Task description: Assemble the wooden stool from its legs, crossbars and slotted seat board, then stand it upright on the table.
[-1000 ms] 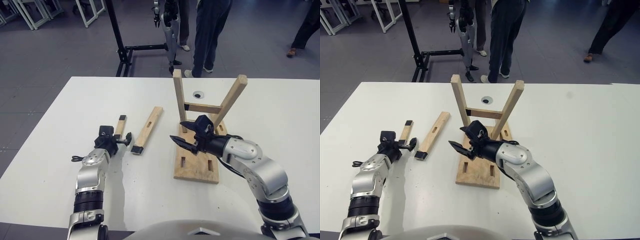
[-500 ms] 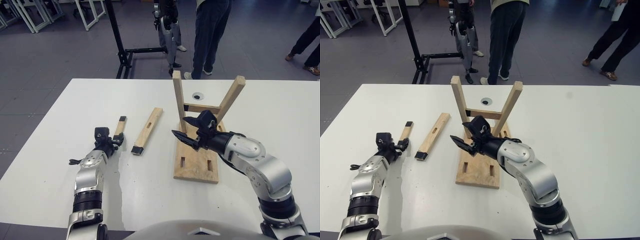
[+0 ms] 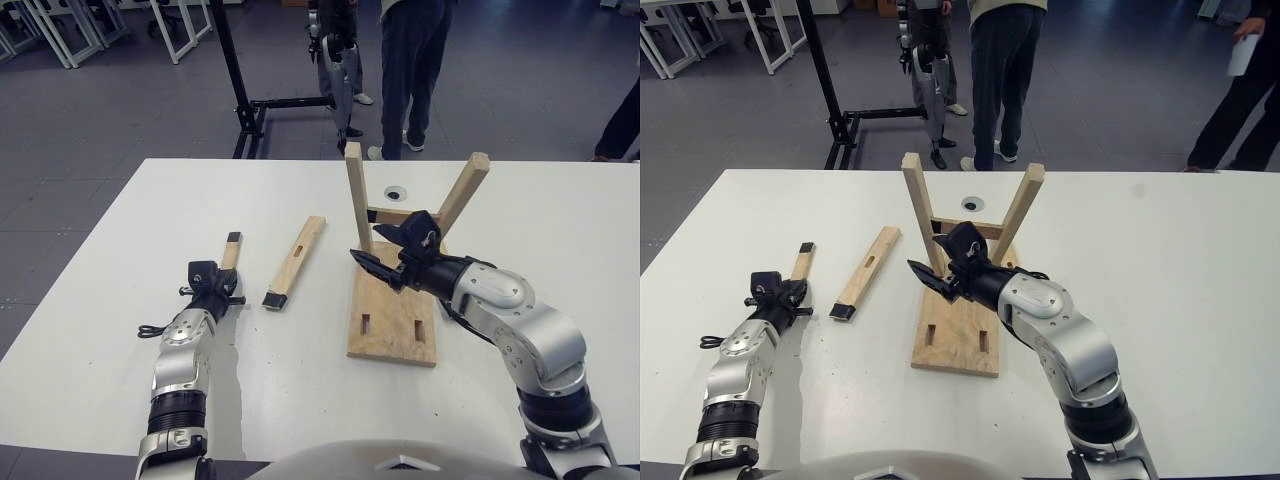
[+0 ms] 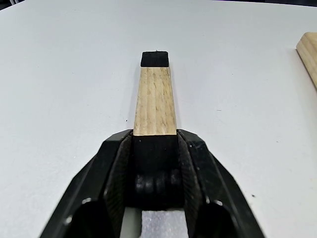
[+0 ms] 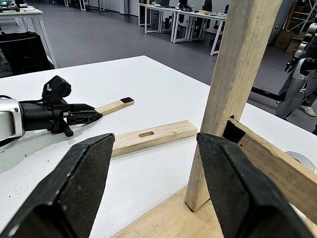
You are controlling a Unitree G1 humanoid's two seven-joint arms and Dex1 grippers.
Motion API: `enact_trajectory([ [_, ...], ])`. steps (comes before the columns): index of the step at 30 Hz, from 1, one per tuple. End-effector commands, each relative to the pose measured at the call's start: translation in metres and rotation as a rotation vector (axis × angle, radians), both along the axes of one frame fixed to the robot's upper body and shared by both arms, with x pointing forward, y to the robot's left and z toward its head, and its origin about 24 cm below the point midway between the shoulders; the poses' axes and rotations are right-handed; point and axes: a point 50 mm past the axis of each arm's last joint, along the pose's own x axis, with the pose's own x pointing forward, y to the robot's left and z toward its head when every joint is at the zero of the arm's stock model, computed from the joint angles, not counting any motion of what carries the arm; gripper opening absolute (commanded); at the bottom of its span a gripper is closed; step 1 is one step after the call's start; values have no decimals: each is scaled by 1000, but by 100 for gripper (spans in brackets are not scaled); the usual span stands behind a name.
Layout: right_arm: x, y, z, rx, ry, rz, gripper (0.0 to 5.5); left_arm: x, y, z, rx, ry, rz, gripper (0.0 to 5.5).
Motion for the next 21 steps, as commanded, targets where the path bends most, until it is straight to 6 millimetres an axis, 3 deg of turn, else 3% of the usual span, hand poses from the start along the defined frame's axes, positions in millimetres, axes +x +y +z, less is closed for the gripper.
enact_trajectory([
  [1,1,-1,3,19,2,-3,306,-55,-13,-61,-97,297,47,130],
  [3,4,0,7,71,30,-3,306,-42,-14,-44,-75,177,62,130],
  [6,16,0,17,203,107,6,306,-11,-18,14,34,-156,86,130],
  [8,32,-2,26,285,161,-2,306,-3,-33,58,67,-383,20,130],
  [14,59,5,45,471,395,114,306,-20,-73,124,94,-694,-230,130],
  [18,66,4,67,520,447,221,306,-25,-82,165,117,-865,-319,130],
  [21,70,6,79,554,453,274,306,-26,-88,180,120,-913,-395,130],
])
